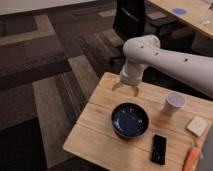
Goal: Pick up the ceramic cup
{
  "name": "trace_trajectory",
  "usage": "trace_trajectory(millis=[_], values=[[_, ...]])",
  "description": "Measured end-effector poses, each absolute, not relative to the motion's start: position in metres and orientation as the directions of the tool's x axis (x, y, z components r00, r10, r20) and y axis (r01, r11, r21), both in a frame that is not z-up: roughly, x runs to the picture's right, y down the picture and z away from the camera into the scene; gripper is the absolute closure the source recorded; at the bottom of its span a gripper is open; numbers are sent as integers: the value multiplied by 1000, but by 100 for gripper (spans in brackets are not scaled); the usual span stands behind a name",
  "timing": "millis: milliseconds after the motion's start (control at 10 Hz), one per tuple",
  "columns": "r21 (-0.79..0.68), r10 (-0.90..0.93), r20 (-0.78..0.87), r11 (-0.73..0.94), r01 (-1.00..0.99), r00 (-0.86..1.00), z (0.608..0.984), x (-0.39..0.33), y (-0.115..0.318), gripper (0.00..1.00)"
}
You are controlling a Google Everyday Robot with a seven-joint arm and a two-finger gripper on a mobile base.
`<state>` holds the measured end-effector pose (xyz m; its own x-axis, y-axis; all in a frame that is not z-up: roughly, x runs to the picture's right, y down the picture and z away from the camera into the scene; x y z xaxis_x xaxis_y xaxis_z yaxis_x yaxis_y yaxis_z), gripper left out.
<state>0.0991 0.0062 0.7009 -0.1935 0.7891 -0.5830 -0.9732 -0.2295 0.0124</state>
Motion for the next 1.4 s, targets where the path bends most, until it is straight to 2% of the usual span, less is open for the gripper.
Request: trace_trajectory(millis=[400, 700, 1000, 1100, 1400], values=[[75, 817, -536, -206, -976, -213, 712, 136, 3, 35], [-6, 845, -513, -180, -984, -151, 731, 170, 7, 35], [-67, 865, -497, -109, -992, -62, 747, 241, 3, 35], [-55, 873, -487, -50, -997, -17, 745, 274, -13, 35], [-44, 868, -491, 64, -997, 77, 746, 299, -25, 35]])
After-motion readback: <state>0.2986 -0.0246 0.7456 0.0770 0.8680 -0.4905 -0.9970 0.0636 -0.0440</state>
